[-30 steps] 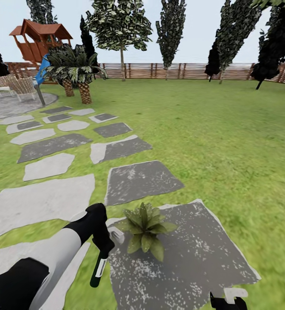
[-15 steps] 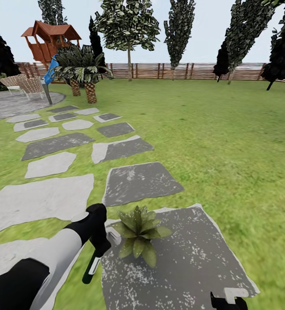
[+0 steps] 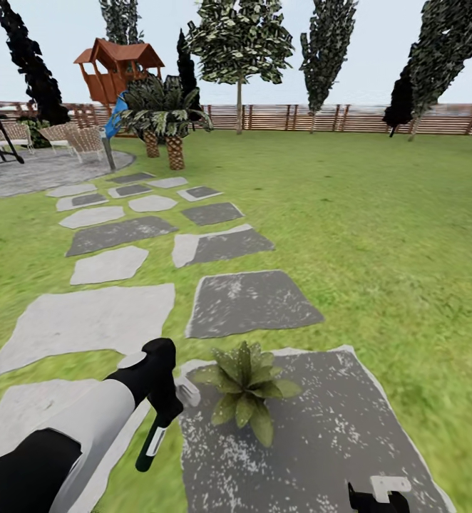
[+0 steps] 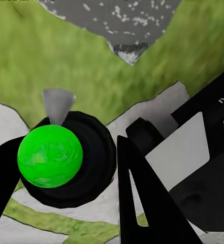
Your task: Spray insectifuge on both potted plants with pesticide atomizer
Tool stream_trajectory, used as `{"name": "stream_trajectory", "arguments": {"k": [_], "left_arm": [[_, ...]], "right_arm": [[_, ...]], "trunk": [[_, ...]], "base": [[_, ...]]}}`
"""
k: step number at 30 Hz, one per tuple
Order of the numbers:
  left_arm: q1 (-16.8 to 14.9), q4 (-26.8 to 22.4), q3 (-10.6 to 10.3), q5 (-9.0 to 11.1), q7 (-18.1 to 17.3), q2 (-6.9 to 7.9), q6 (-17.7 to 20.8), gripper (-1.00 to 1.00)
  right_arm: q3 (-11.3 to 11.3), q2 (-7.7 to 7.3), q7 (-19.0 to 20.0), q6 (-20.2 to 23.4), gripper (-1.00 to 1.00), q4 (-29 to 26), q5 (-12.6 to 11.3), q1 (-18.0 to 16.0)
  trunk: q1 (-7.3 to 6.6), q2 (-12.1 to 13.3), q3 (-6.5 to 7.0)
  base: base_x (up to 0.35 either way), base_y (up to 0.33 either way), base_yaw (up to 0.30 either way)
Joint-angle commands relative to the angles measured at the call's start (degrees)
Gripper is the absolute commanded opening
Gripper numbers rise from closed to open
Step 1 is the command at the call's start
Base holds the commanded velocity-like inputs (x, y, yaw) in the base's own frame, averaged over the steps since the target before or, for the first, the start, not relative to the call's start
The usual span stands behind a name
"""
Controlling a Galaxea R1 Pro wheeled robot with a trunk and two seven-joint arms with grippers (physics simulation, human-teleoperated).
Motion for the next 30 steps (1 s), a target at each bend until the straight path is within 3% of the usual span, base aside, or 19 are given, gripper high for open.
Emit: {"name": "stream_trajectory", "arguments": {"k": [1, 13, 23, 30], "left_arm": [[0.0, -0.1, -0.1, -0.6, -0.6, -0.04, 0.4, -1.0], [0.0, -0.1, -0.2, -0.6, -0.6, -0.07, 0.4, -1.0], [0.0, -0.1, -0.2, -0.6, -0.3, -0.07, 0.5, -1.0], [0.0, 0.0, 0.0, -0.6, 1.2, 0.06, 0.5, -1.0]], "right_arm": [[0.2, 0.0, -0.1, -0.2, 1.0, 0.0, -0.2, 0.0], [0.2, 0.0, -0.1, -0.2, 1.0, 0.1, -0.2, 0.0], [0.2, 0.0, -0.1, -0.2, 1.0, 0.1, -0.2, 0.0], [0.2, 0.0, -0.1, -0.2, 1.0, 0.1, -0.2, 0.0]], "trunk": [[0.0, 0.0, -0.05], [0.0, 0.0, -0.05], [0.0, 0.0, -0.05], [0.0, 0.0, -0.05]], "base": [[0.114, -0.188, 0.08], [0.079, -0.249, 0.033], [-0.072, -0.265, 0.26], [-0.055, -0.043, 0.276]]}}
